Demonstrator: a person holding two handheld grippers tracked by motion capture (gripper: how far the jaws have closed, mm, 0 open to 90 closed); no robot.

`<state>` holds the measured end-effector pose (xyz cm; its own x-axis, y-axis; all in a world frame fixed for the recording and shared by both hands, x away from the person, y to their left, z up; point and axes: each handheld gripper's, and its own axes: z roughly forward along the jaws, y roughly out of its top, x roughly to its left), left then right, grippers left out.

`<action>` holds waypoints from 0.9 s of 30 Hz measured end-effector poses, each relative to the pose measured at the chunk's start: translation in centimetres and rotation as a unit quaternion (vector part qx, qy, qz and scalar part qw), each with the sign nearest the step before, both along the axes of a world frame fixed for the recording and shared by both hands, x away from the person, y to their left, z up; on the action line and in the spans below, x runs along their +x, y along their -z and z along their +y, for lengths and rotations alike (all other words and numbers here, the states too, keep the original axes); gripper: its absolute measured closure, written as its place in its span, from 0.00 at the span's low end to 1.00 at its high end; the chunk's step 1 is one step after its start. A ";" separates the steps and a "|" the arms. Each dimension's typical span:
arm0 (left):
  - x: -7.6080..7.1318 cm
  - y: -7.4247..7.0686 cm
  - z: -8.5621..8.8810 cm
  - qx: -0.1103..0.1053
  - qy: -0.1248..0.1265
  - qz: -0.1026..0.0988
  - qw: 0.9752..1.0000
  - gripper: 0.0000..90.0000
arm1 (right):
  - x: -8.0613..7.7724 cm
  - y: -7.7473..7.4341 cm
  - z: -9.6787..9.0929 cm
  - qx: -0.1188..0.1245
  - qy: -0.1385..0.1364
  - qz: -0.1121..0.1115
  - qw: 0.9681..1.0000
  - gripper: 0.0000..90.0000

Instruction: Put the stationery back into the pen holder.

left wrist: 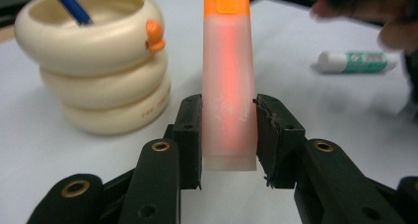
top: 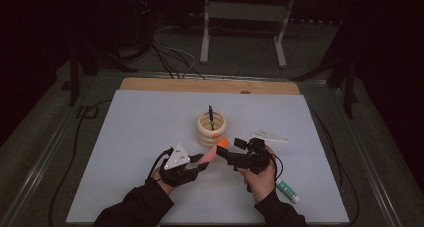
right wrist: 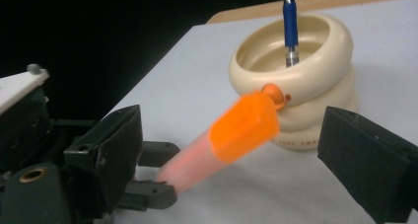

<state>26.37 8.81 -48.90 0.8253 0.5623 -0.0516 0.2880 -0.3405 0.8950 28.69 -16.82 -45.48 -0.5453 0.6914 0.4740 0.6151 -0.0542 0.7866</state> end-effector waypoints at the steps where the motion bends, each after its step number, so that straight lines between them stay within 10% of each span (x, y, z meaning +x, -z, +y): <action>1: -0.1 0.0 0.0 -0.005 0.002 -0.008 1.000 0.73 | 0.0 0.0 0.1 0.001 -0.001 0.009 1.000 0.18; 27: -0.4 0.3 -0.2 -0.031 0.020 -0.048 0.998 0.73 | 0.3 0.6 0.1 0.084 -0.023 0.115 0.990 0.77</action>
<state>25.92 8.58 -49.19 0.8498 0.5270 -0.0050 0.1878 -0.2939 0.9372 28.99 -16.70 -46.05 -0.4383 0.5702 0.6948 0.7815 -0.1400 0.6080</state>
